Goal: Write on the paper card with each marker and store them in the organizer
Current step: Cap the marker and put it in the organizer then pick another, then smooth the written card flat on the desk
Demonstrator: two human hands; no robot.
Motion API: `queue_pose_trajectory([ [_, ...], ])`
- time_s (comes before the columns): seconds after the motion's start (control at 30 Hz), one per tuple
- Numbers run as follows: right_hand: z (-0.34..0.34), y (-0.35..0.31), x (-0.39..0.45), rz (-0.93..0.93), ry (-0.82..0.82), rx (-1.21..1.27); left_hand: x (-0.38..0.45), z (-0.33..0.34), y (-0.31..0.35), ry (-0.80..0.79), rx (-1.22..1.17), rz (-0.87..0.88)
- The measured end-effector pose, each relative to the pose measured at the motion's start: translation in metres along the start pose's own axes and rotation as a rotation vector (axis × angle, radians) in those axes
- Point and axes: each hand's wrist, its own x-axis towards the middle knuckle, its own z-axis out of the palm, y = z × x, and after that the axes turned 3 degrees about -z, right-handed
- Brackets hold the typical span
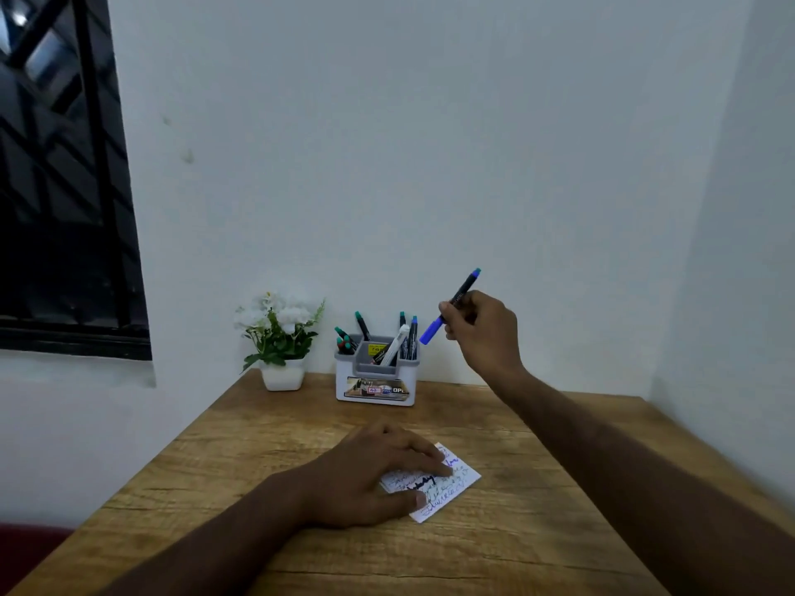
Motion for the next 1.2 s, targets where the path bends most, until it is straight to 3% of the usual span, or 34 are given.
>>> queue_pose_trajectory([
  [0.47,0.061,0.033,0.010,0.083,-0.176,-0.263,0.003,0.006,-0.015,0.037,-0.069,-0.007],
  [0.7,0.041,0.037,-0.027,0.086,-0.092,-0.262,0.003,0.005,-0.013,0.020,0.119,-0.027],
  [0.77,0.026,0.040,-0.050,0.037,-0.184,-0.355,0.004,0.005,-0.011,0.036,0.147,-0.039],
  [0.87,-0.007,0.040,-0.091,-0.110,-0.470,-0.528,0.006,0.003,-0.002,0.097,0.183,-0.065],
  [1.03,-0.056,0.024,-0.149,-0.015,-0.894,-0.701,0.010,0.008,0.023,0.160,0.169,-0.116],
  [1.2,-0.076,0.020,-0.167,0.017,-0.899,-0.763,0.009,0.017,0.023,0.068,0.185,-0.191],
])
